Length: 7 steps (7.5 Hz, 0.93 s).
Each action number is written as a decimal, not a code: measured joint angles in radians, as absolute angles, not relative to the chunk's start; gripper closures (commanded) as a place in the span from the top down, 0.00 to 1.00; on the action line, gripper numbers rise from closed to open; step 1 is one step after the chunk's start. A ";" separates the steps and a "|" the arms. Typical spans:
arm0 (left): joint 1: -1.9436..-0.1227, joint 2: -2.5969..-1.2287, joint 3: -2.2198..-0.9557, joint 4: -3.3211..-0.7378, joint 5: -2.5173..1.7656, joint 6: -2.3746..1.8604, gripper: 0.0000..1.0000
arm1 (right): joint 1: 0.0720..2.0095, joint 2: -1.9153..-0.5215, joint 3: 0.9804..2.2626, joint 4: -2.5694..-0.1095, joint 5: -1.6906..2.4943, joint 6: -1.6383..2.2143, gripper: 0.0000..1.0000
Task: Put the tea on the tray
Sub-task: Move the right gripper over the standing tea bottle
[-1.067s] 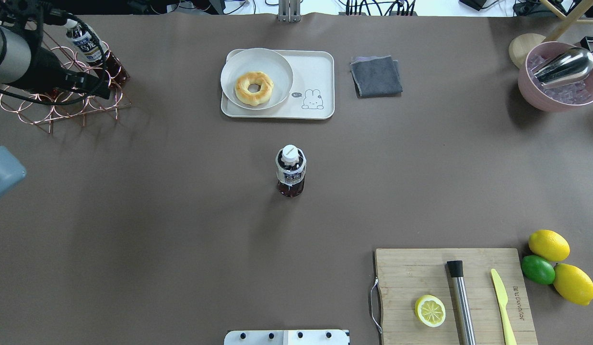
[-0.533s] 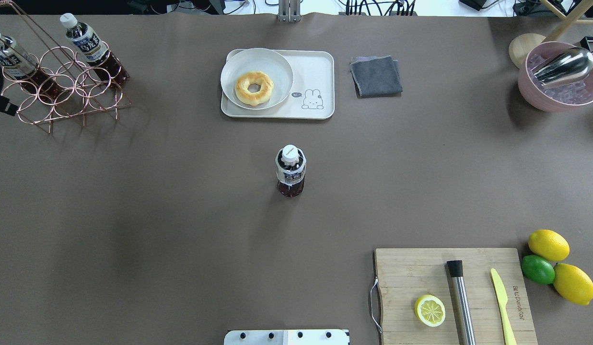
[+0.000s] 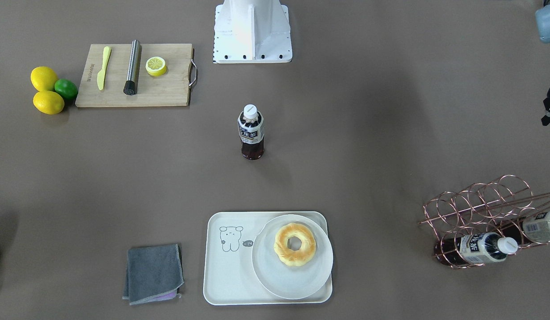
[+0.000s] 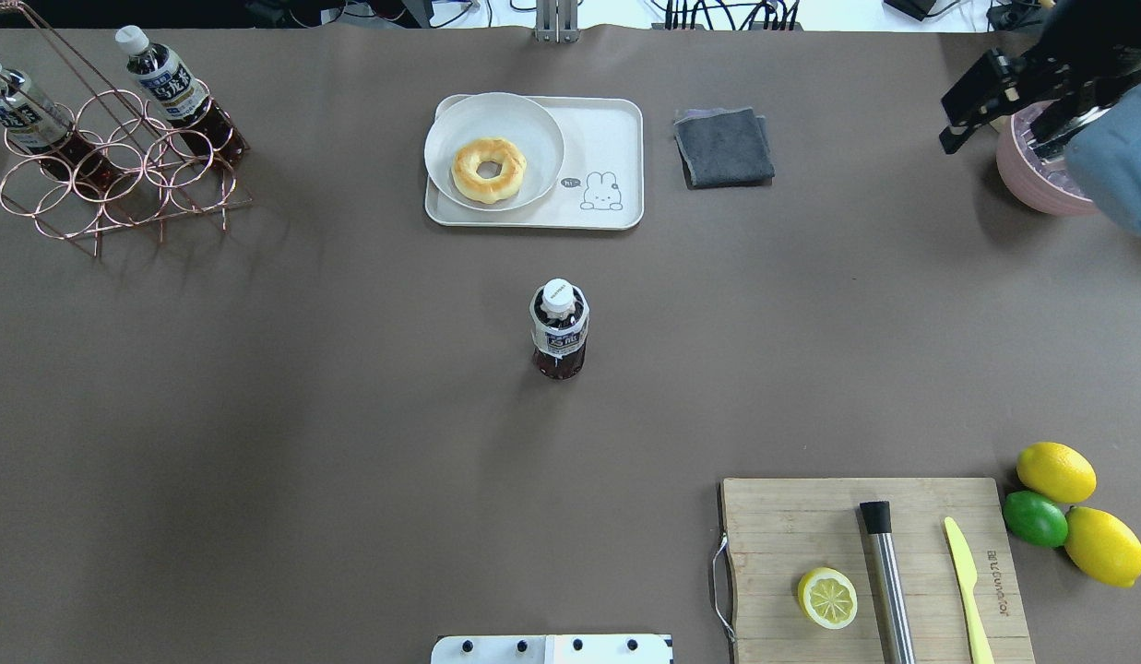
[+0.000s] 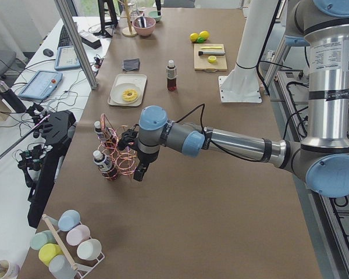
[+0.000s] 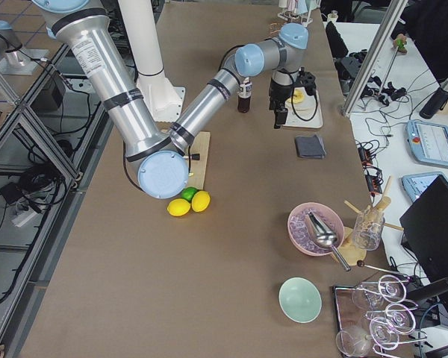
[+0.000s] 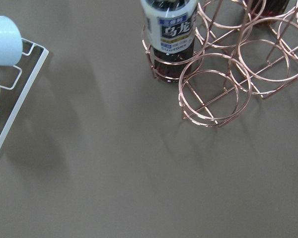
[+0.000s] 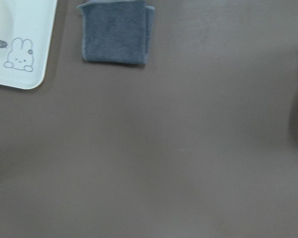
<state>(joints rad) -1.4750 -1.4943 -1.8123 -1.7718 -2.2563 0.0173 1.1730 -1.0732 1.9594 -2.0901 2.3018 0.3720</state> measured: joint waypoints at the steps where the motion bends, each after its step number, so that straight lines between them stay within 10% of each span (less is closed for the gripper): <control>1: -1.501 -1.470 -1.812 -1.772 -2.256 0.049 0.98 | 1.092 -1.025 1.971 -2.090 2.272 0.466 1.00; 7: -1.595 -1.440 -1.779 -1.777 -2.258 0.140 0.98 | 0.758 -0.818 1.880 -1.952 2.063 0.827 1.00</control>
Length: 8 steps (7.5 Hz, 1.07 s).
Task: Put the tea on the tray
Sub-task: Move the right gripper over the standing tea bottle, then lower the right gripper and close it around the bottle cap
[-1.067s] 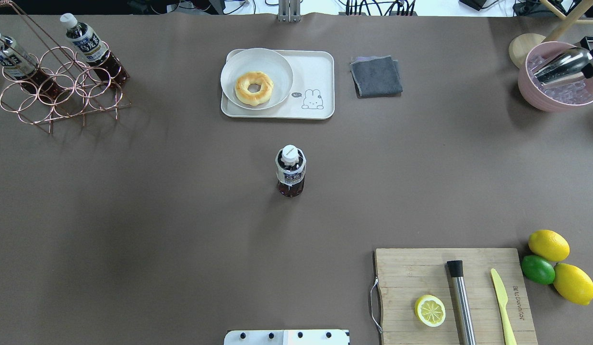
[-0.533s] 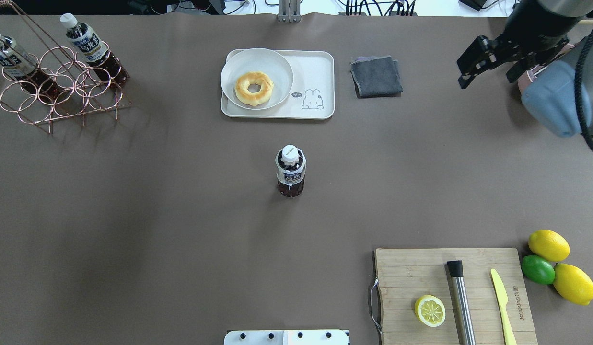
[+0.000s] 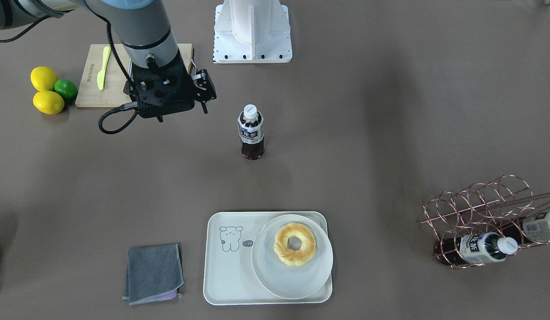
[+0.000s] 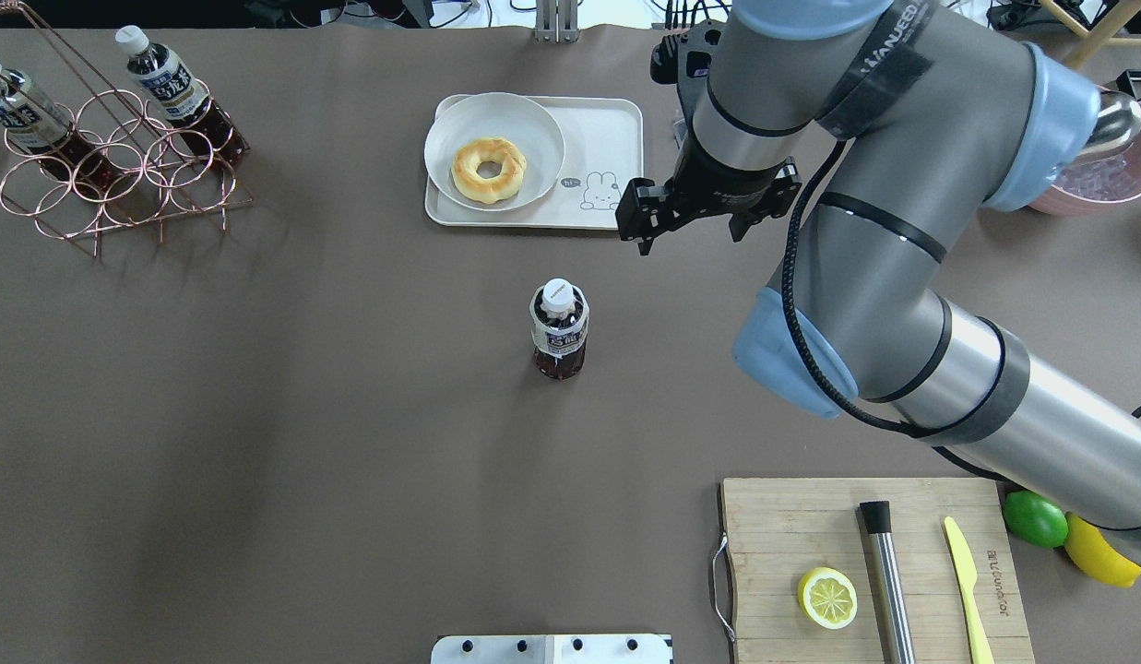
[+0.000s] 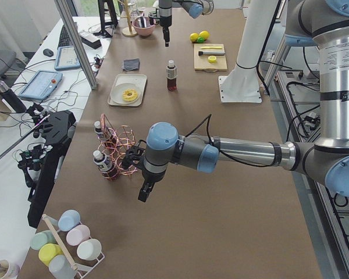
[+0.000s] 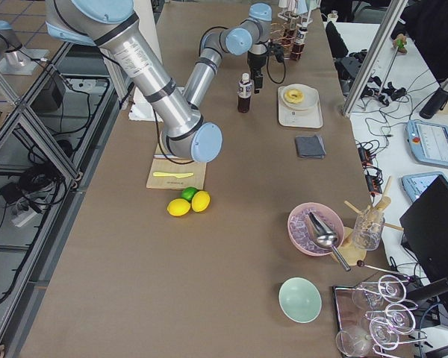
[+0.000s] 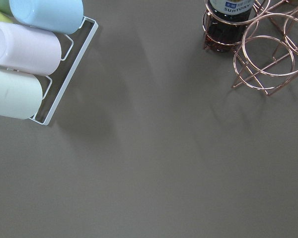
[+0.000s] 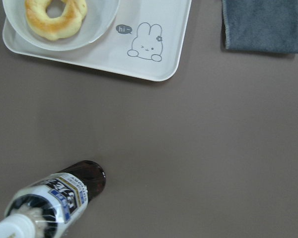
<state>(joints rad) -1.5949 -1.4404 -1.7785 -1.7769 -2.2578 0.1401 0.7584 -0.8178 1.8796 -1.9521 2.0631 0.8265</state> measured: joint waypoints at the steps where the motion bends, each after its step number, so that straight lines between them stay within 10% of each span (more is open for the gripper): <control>1: -1.602 -1.439 -1.777 -1.778 -2.258 0.143 0.98 | 0.731 -0.804 1.869 -1.925 2.045 0.870 1.00; 8: -1.606 -1.435 -1.736 -1.773 -2.259 0.144 0.98 | 0.583 -0.610 1.714 -1.903 1.972 1.065 1.00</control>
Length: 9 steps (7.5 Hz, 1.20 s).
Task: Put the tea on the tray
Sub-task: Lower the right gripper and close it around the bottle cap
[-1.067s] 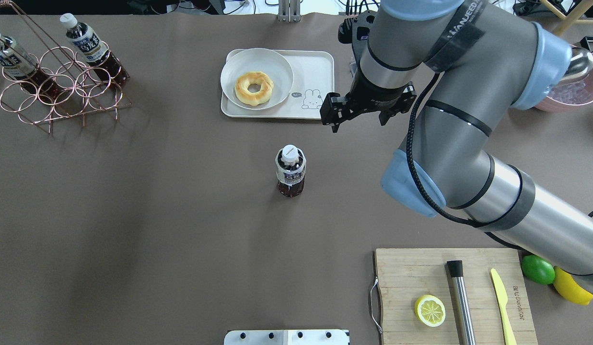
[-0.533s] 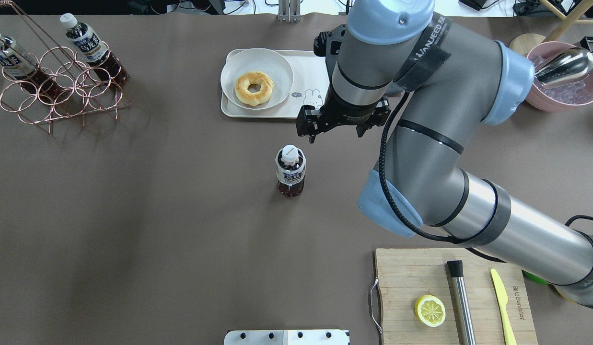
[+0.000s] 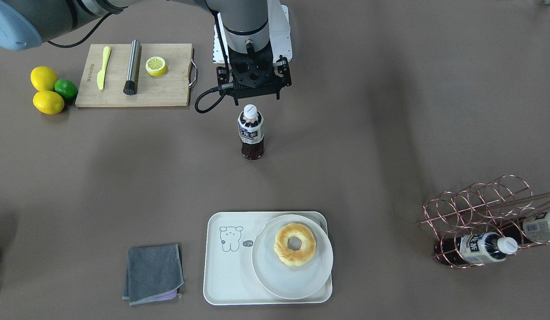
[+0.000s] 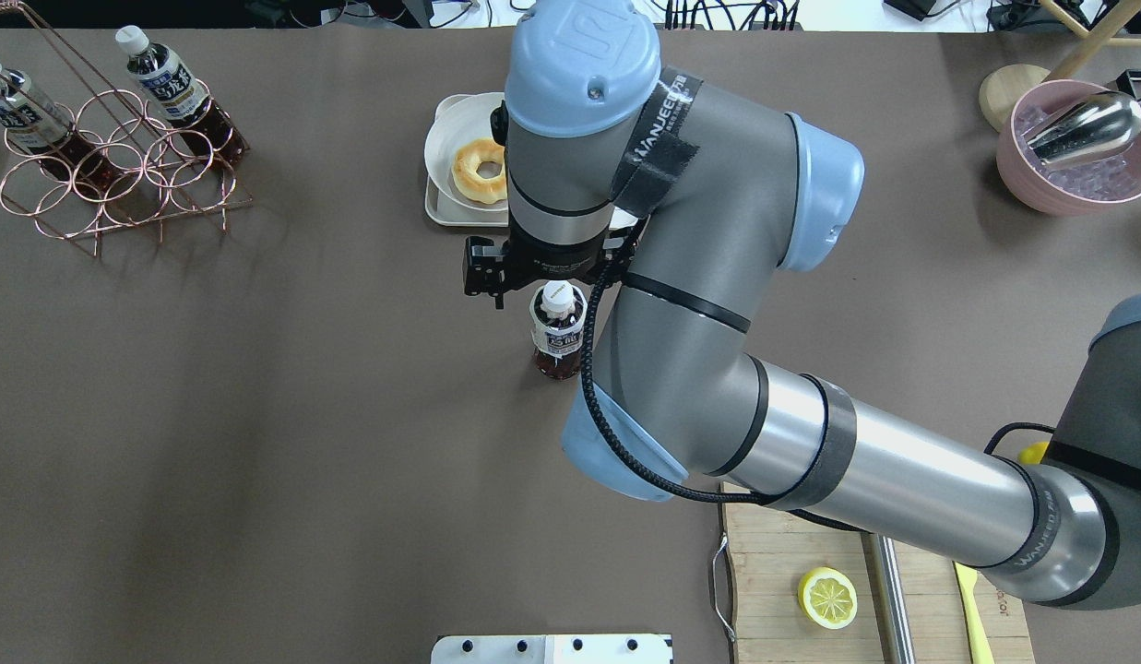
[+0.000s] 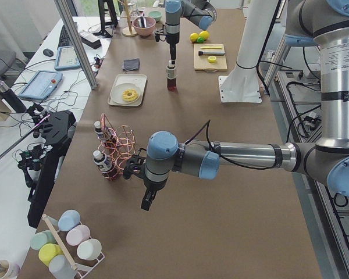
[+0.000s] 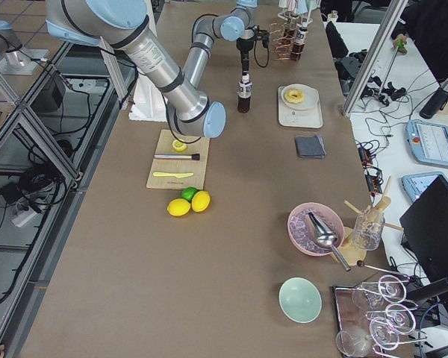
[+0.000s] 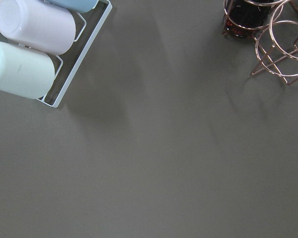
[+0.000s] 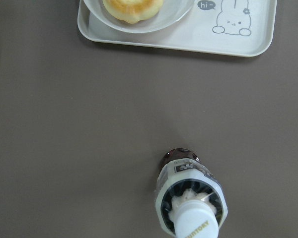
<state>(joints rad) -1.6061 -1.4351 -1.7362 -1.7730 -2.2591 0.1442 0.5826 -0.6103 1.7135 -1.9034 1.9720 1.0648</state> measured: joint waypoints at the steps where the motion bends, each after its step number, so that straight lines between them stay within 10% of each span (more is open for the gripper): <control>1: -1.606 -1.434 -1.733 -1.773 -2.259 0.144 0.98 | 0.583 -0.604 1.701 -1.904 1.959 1.068 1.00; 5: -1.606 -1.427 -1.725 -1.780 -2.260 0.144 0.98 | 0.585 -0.621 1.670 -1.900 1.946 1.069 0.89; 8: -1.606 -1.428 -1.724 -1.780 -2.260 0.144 0.98 | 0.585 -0.653 1.670 -1.863 1.945 1.070 0.00; 9: -1.606 -1.432 -1.720 -1.780 -2.260 0.144 0.98 | 0.583 -0.674 1.675 -1.827 1.946 1.075 0.00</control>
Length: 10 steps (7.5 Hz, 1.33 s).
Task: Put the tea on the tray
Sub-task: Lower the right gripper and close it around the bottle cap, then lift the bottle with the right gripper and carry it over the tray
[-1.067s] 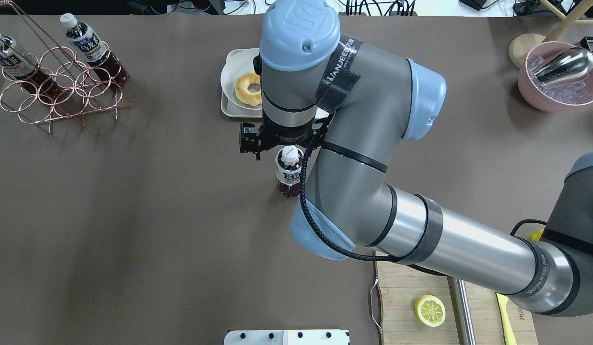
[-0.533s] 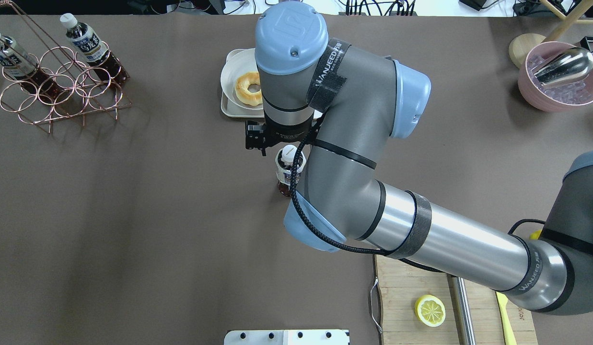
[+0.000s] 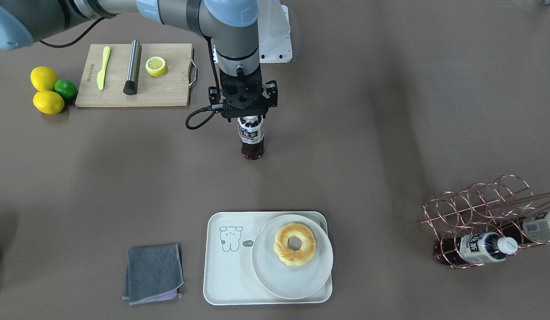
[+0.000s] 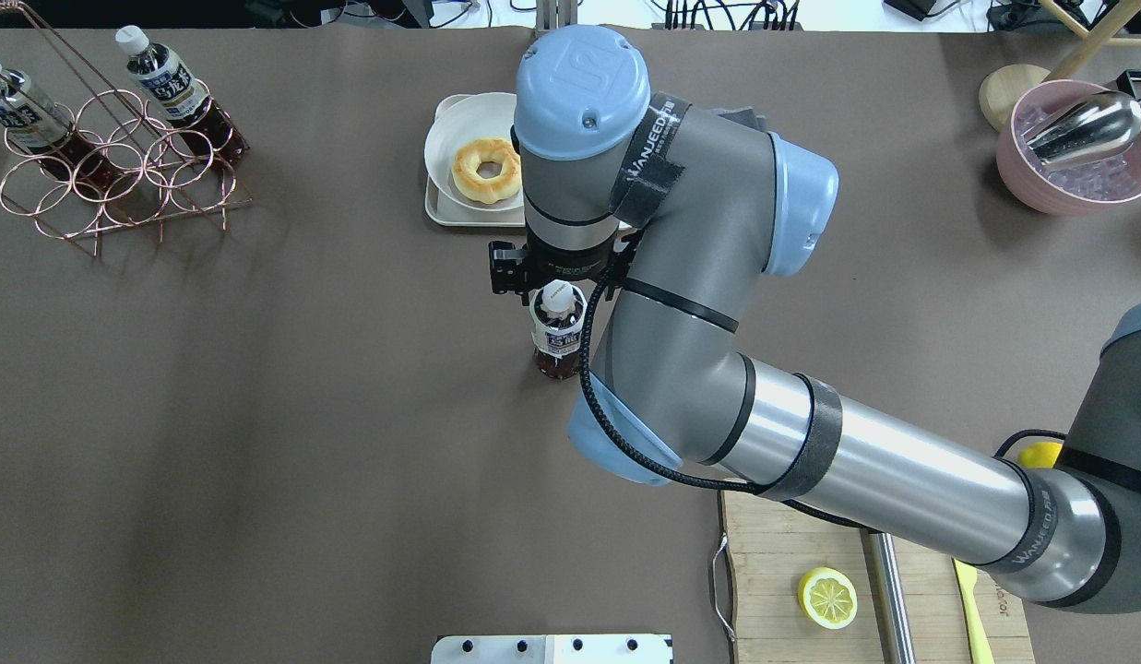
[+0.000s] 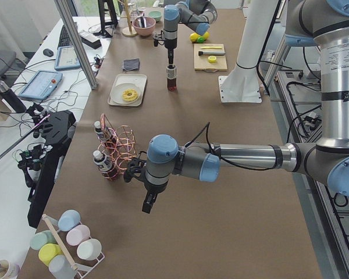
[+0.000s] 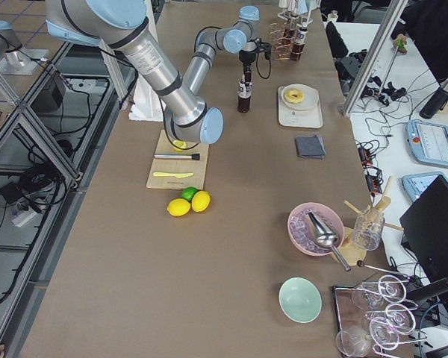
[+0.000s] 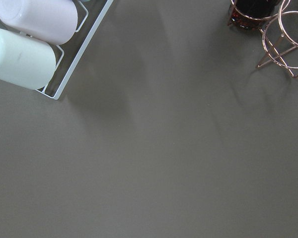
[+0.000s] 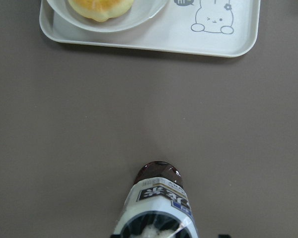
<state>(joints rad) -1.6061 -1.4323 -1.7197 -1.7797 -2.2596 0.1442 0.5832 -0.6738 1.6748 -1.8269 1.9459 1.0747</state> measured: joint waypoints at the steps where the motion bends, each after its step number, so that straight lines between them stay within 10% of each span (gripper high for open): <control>1: -1.606 -1.440 -1.709 -1.780 -2.260 0.144 0.98 | 0.582 -0.682 1.679 -1.807 1.947 1.092 0.00; 10: -1.605 -1.477 -1.674 -1.781 -2.260 0.144 0.98 | 0.789 -0.637 1.671 -1.931 2.053 1.000 0.00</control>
<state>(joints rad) -1.6046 -1.4773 -1.6736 -1.7811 -2.2603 0.1443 0.7890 -0.6371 1.6709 -1.9312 2.0527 0.9998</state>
